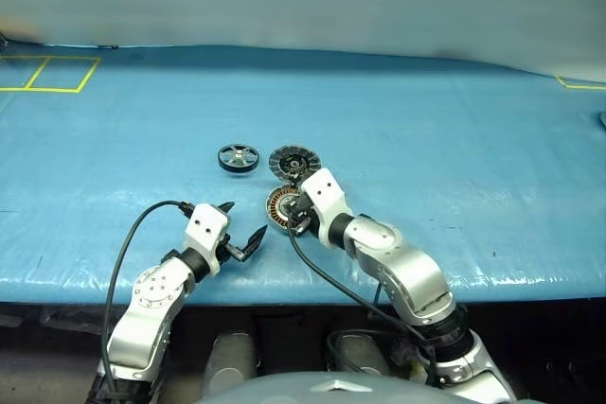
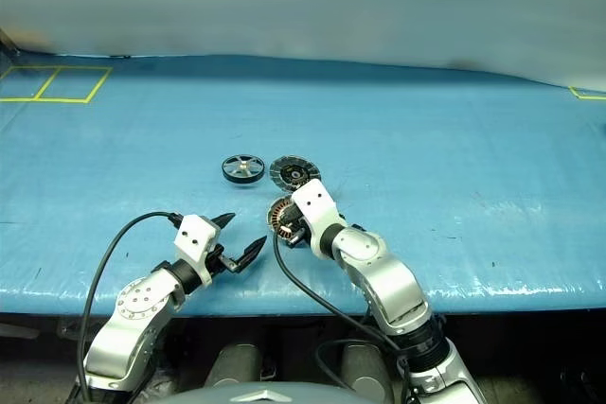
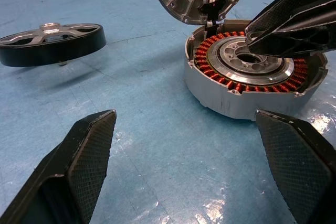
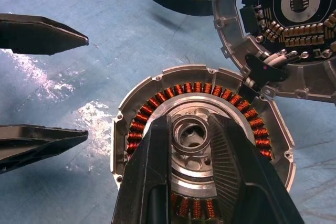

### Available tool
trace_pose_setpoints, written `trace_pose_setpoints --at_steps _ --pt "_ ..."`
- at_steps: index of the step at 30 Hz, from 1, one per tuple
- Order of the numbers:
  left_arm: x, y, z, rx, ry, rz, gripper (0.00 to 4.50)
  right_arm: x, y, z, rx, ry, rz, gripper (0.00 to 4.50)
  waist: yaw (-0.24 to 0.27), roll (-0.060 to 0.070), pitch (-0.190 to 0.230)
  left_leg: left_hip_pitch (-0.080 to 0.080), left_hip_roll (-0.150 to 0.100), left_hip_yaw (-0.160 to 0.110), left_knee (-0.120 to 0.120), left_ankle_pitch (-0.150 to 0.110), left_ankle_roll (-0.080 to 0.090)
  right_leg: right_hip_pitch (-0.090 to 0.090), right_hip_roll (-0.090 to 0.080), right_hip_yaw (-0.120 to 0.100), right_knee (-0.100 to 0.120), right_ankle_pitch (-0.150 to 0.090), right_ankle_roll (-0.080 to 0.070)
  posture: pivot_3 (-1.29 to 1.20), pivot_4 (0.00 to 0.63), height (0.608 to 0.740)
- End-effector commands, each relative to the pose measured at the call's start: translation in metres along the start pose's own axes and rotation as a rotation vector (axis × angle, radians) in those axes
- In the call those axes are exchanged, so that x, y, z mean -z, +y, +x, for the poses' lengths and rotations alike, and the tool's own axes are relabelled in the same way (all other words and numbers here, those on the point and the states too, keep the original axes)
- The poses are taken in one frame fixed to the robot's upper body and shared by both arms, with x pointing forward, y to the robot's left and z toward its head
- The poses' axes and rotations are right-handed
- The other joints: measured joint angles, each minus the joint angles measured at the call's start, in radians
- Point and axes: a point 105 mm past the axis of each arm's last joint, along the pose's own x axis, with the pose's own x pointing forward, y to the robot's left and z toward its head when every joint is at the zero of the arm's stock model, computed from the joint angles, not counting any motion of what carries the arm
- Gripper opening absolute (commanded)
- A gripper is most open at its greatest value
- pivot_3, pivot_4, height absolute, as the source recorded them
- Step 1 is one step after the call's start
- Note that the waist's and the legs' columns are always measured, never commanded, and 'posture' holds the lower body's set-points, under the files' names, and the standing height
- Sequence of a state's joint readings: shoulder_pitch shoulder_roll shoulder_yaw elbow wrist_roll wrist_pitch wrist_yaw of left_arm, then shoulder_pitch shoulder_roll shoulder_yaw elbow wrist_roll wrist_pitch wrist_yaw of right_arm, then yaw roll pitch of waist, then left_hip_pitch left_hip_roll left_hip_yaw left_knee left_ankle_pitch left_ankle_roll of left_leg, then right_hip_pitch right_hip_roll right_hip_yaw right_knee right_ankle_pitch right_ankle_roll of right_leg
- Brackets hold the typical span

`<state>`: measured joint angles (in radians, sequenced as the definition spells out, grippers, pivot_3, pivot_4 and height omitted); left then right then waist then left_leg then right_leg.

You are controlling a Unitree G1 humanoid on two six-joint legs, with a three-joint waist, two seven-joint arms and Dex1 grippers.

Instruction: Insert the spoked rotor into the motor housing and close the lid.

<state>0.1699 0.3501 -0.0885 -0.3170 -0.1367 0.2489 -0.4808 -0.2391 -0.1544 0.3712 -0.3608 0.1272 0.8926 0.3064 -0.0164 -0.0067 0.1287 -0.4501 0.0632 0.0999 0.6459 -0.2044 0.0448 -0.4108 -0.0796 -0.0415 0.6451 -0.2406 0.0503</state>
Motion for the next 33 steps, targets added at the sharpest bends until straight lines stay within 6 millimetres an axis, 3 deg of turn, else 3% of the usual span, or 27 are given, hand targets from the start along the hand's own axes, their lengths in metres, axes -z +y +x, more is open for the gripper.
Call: trace_pose_setpoints --at_steps 1,15,16,21,26,29,33 --pt "-0.011 -0.001 0.000 0.003 -0.049 0.018 4.50 -0.008 0.001 0.001 -0.003 -0.041 -0.004 0.66 0.000 0.000 0.000 0.000 0.000 0.000 0.000 0.000 0.000 0.000 0.000 0.000 0.000 0.000 0.000 0.00 0.150 0.740" --pt "-0.008 -0.003 0.001 0.010 -0.042 0.012 4.50 -0.003 -0.005 0.005 0.026 -0.032 -0.001 0.66 -0.001 0.000 0.000 0.000 0.000 0.000 0.001 0.000 0.000 0.000 0.000 0.000 0.001 0.000 0.000 0.00 0.150 0.740" --pt "-0.008 -0.003 0.001 0.010 -0.042 0.012 4.50 -0.004 -0.006 0.005 0.027 -0.033 -0.001 1.39 -0.001 0.000 0.000 0.000 0.000 0.000 0.001 0.000 0.000 0.000 0.000 0.000 0.001 0.000 0.000 0.00 0.150 0.740" --pt "-0.007 -0.004 0.000 0.011 -0.036 0.009 4.50 -0.015 -0.006 -0.002 0.028 -0.072 -0.013 2.91 0.000 0.000 0.000 0.000 0.000 0.000 0.001 0.000 0.000 0.001 0.000 0.000 0.001 0.000 0.001 0.00 0.150 0.740" --pt "-0.007 -0.004 0.000 0.012 -0.036 0.010 4.50 -0.037 -0.008 -0.012 0.036 -0.136 0.010 2.91 0.001 0.000 0.000 0.000 0.000 0.000 0.000 0.000 0.000 0.000 0.000 0.000 0.001 0.000 0.001 0.00 0.150 0.740" --pt "-0.007 -0.004 0.000 0.016 -0.036 0.011 4.50 -0.039 -0.008 -0.012 0.031 -0.113 0.023 2.29 -0.001 0.000 0.000 0.000 0.001 0.000 0.000 0.000 0.000 0.000 0.001 0.000 0.001 0.000 0.000 0.00 0.150 0.740" --pt "-0.009 -0.004 0.001 0.013 -0.049 0.021 4.50 -0.039 -0.006 -0.008 0.028 -0.051 0.018 1.01 -0.001 0.000 0.000 0.000 0.000 0.000 0.001 0.000 0.000 0.000 0.000 0.000 0.001 0.000 0.000 0.00 0.150 0.740"
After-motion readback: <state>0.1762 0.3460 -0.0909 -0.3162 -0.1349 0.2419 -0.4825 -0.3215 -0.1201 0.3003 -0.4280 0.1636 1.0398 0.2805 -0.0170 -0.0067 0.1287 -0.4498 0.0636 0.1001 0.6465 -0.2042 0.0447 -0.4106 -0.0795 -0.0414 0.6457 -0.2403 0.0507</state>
